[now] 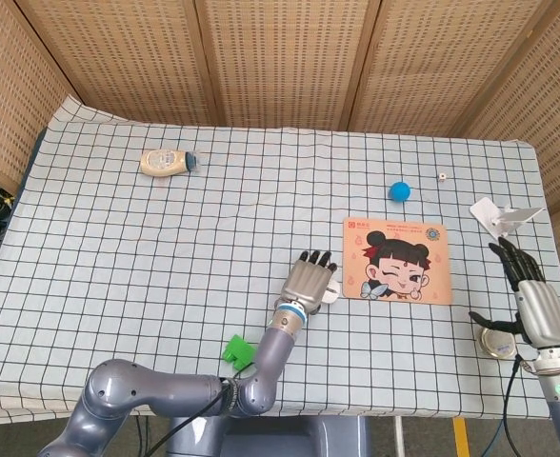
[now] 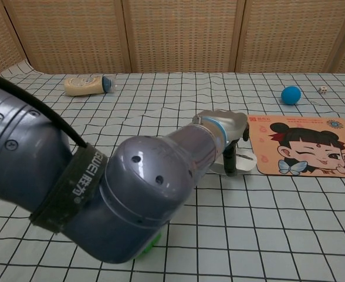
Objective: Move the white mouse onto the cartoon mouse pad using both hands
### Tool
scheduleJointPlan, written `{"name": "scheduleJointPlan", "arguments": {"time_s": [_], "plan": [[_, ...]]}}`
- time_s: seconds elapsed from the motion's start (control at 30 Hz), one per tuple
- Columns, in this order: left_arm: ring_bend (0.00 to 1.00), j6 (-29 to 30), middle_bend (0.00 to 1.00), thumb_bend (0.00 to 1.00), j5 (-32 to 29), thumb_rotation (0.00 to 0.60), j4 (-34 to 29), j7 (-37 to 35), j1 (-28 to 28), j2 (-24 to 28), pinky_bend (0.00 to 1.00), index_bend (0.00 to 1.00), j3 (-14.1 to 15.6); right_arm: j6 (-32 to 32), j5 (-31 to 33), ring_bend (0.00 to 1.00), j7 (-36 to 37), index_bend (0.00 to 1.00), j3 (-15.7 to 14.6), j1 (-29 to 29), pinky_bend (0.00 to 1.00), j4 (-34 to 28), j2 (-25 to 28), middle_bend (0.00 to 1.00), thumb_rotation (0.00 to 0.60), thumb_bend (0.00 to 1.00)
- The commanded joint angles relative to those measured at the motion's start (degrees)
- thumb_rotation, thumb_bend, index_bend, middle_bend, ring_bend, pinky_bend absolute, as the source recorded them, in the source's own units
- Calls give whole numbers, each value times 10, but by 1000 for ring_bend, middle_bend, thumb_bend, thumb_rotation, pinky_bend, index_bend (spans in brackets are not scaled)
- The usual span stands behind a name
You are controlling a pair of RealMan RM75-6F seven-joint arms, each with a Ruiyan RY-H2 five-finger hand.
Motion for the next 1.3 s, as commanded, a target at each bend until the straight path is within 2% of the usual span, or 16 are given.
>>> {"name": "scheduleJointPlan", "arguments": {"time_s": [0.03, 0.23, 0.4, 0.5, 0.57, 0.67, 0.83, 1.0, 1.17, 1.3], "plan": [[0, 1, 0, 206, 1, 600, -27, -11, 18, 23, 0, 52, 8, 1, -1, 0, -6, 0, -1, 0, 0, -2, -1, 0, 600, 140], [0, 15, 0, 193, 7, 600, -103, -41, 61, 79, 0, 40, 21, 2, 0, 0, -21, 0, -1, -1, 0, -3, -4, 0, 600, 140], [0, 47, 0, 193, 64, 600, -225, -106, 139, 166, 0, 49, 54, 1, 3, 0, -40, 0, -1, 0, 0, -4, -9, 0, 600, 140], [0, 78, 0, 192, 128, 600, -306, -143, 197, 238, 0, 52, 94, 2, 4, 0, -56, 0, -1, 0, 0, -6, -13, 0, 600, 140], [0, 128, 0, 192, 204, 600, -369, -173, 257, 309, 0, 54, 142, 1, 3, 0, -71, 0, -3, 1, 0, -8, -18, 0, 600, 140], [0, 170, 0, 193, 293, 600, -412, -217, 318, 376, 0, 60, 198, 1, 4, 0, -89, 0, -3, 2, 0, -11, -23, 0, 600, 140], [0, 223, 0, 192, 388, 600, -424, -269, 387, 436, 0, 73, 259, 2, 6, 0, -106, 0, -2, 2, 0, -15, -28, 0, 600, 138], [0, 314, 0, 193, 491, 600, -390, -324, 476, 477, 0, 73, 322, 1, 9, 0, -124, 0, 1, 6, 0, -23, -34, 0, 600, 138], [0, 356, 0, 193, 528, 600, -360, -378, 534, 494, 0, 73, 340, -6, 8, 0, -150, 0, 7, 17, 0, -43, -37, 0, 600, 95], [0, 360, 0, 193, 544, 600, -359, -392, 549, 507, 0, 72, 342, -14, 5, 0, -175, 0, 12, 28, 0, -69, -37, 0, 600, 39]]}}
